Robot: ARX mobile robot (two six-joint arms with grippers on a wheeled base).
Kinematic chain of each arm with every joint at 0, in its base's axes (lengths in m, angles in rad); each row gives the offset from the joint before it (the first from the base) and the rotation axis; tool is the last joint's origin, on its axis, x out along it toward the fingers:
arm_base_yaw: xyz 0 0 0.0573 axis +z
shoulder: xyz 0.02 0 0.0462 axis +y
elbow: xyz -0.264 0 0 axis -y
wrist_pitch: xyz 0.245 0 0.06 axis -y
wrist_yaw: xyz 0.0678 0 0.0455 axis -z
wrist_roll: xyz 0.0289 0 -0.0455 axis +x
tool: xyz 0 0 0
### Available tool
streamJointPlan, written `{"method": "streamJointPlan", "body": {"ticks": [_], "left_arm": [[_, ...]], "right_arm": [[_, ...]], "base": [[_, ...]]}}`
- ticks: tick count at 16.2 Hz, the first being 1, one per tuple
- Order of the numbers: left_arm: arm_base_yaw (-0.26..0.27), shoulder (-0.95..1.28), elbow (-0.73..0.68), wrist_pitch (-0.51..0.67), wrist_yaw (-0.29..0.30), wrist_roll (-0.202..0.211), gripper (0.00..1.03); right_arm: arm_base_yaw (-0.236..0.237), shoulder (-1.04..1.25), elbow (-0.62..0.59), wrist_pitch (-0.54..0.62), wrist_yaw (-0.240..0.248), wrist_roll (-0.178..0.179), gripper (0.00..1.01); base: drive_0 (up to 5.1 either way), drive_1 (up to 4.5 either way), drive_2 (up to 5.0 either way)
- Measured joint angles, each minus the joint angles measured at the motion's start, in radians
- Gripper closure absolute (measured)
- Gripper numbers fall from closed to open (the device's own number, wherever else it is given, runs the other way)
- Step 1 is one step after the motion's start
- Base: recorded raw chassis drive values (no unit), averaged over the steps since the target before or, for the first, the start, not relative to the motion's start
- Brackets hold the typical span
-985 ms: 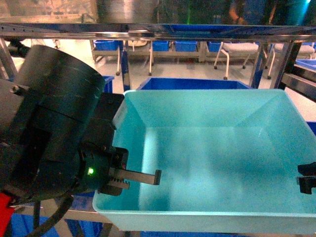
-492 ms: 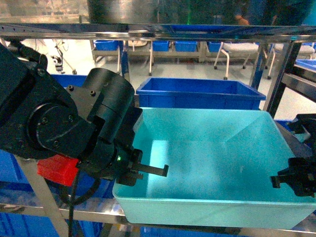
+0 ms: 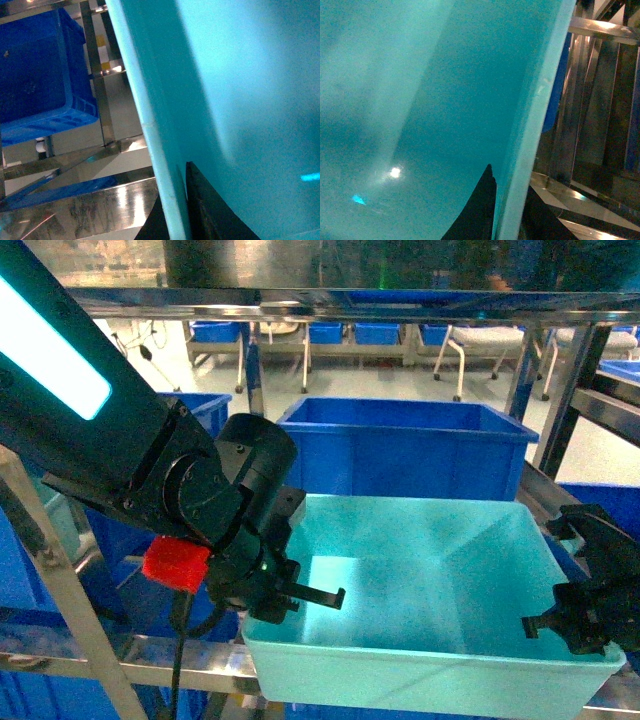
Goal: Organize blue bins on left shelf correctly
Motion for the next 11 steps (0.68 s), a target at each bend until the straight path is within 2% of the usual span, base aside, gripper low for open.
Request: {"method": "streamJointPlan", "body": {"ticks": [3, 4, 5, 6, 8, 11], "left_arm": [[0.000, 0.013, 0.016, 0.007, 0.006, -0.003, 1.01], [0.002, 0.013, 0.017, 0.008, 0.007, -0.011, 1.01], [0.008, 0.013, 0.021, 0.031, 0.024, 0.002, 1.01], [0.013, 0.013, 0.032, 0.029, 0.037, 0.026, 0.97], [0.011, 0.013, 0.038, 0.035, 0.061, 0.069, 0.75], [0.004, 0.013, 0.038, 0.066, 0.074, 0.080, 0.46]], "right_arm": [[-0.003, 0.011, 0.024, 0.010, 0.005, -0.014, 0.94], [-0.008, 0.011, 0.034, 0.009, -0.001, -0.034, 0.89], [-0.008, 0.011, 0.042, 0.004, -0.003, -0.131, 0.75], [-0.004, 0.012, 0.042, 0.024, 0.005, -0.177, 0.66], [0.008, 0.013, 0.049, 0.029, 0.008, -0.222, 0.43], [0.023, 0.013, 0.051, 0.087, 0.009, -0.218, 0.14]], "base": [[0.0, 0.00, 0.0], [0.0, 0.00, 0.0], [0.0, 0.00, 0.0], [0.0, 0.00, 0.0], [0.0, 0.00, 0.0], [0.0, 0.00, 0.0]]}}
